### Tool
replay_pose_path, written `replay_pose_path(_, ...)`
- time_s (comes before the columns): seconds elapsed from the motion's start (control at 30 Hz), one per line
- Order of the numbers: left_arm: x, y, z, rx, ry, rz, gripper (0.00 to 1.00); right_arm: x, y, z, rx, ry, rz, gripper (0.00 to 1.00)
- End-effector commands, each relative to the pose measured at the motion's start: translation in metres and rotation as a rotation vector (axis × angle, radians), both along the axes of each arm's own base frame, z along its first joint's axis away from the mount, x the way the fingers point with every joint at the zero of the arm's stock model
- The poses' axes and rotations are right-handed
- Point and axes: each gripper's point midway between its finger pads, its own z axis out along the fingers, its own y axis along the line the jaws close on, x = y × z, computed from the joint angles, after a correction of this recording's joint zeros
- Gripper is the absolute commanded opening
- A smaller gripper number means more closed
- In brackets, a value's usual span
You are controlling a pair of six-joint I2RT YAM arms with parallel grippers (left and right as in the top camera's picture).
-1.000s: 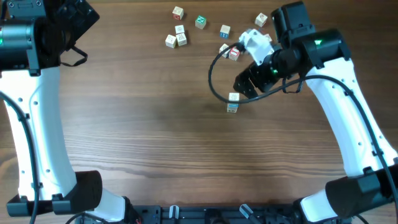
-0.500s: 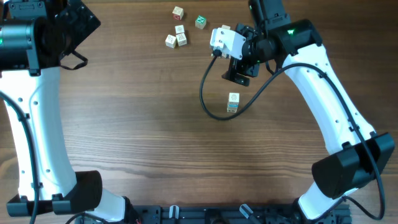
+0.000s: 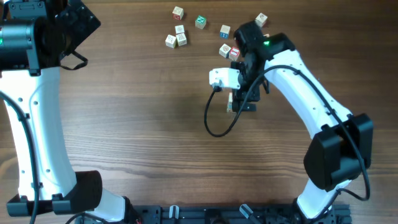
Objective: Form a tower
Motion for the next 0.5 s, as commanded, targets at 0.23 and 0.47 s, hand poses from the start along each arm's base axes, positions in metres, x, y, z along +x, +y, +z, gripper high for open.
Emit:
replay_pose_path(0.23,-0.006,0.004,0.01,0.005,-0.031,0.025,1.0,0.004,0.0,-0.057,-0.056,0.009,-0.015,1.0)
replay_pose_path(0.47,-0.006,0.004,0.01,0.005,-0.031,0.025,1.0,0.006,-0.004,-0.078,-0.096,0.033,-0.016,1.0)
